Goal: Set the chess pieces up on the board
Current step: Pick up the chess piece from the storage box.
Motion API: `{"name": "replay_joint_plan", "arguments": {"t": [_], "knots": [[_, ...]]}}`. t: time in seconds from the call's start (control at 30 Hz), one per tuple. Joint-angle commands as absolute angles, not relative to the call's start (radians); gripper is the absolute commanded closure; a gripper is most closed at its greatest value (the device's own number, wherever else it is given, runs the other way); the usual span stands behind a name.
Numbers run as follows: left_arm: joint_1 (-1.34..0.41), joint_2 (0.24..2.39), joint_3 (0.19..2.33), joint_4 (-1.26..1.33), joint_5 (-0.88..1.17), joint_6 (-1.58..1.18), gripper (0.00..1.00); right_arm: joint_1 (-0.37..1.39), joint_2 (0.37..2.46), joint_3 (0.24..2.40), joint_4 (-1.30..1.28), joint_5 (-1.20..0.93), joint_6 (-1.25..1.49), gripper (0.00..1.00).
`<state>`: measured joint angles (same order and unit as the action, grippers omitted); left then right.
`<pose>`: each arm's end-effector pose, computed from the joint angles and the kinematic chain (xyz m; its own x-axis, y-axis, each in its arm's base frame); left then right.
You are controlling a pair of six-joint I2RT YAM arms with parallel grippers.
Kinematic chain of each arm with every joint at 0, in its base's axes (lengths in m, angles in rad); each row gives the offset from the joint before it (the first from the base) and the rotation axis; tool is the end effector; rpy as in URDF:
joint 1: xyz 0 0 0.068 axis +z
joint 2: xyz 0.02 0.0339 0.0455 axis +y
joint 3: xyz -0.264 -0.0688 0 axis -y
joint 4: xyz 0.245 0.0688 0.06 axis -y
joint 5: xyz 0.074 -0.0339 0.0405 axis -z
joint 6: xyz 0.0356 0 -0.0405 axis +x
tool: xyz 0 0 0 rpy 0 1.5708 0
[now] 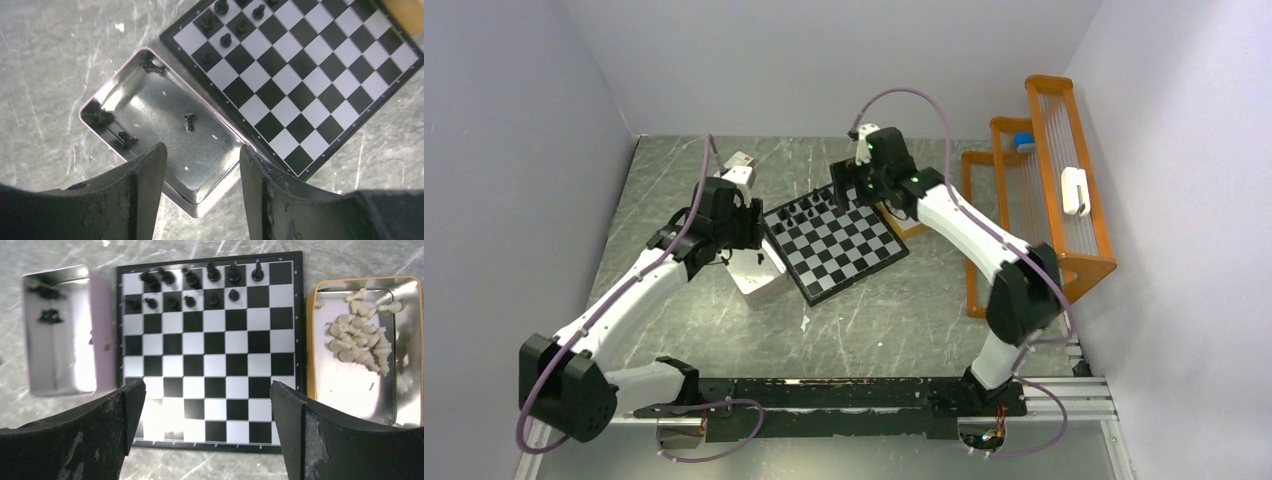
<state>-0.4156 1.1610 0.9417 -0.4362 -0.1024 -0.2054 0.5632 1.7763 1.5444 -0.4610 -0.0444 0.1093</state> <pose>0.2336 -0.0991 0.2942 -0.6127 0.0486 -0.7888 0.2069 0.9732 -0.1007 0.3462 0.2204 0.3040 -0.5982 -0.2488 -0.7617 -0.5000 0.8588 0.1121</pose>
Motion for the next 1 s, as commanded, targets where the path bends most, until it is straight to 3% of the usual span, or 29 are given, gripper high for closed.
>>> {"name": "replay_joint_plan", "arguments": {"t": [0.0, 0.23, 0.37, 0.53, 0.97], "knots": [[-0.386, 1.231, 0.972, -0.452, -0.067, -0.247, 0.41, 0.567, 1.591, 1.356, -0.291, -0.126, 0.165, 0.00], [-0.332, 1.358, 0.927, -0.424, -0.001, -0.275, 0.50, 0.566, 1.366, 1.106, -0.125, -0.213, 0.223, 0.00], [-0.317, 1.432, 0.928, -0.399, 0.037, -0.281, 0.58, 0.566, 1.309, 1.027, -0.067, -0.136, 0.279, 0.00], [-0.316, 1.517, 0.934, -0.365, 0.055, -0.288, 0.61, 0.562, 1.318, 1.037, -0.100, -0.006, 0.326, 0.00], [-0.313, 1.658, 0.989, -0.328, 0.048, -0.297, 0.66, 0.561, 1.304, 1.011, -0.038, -0.097, 0.306, 0.01]]}}
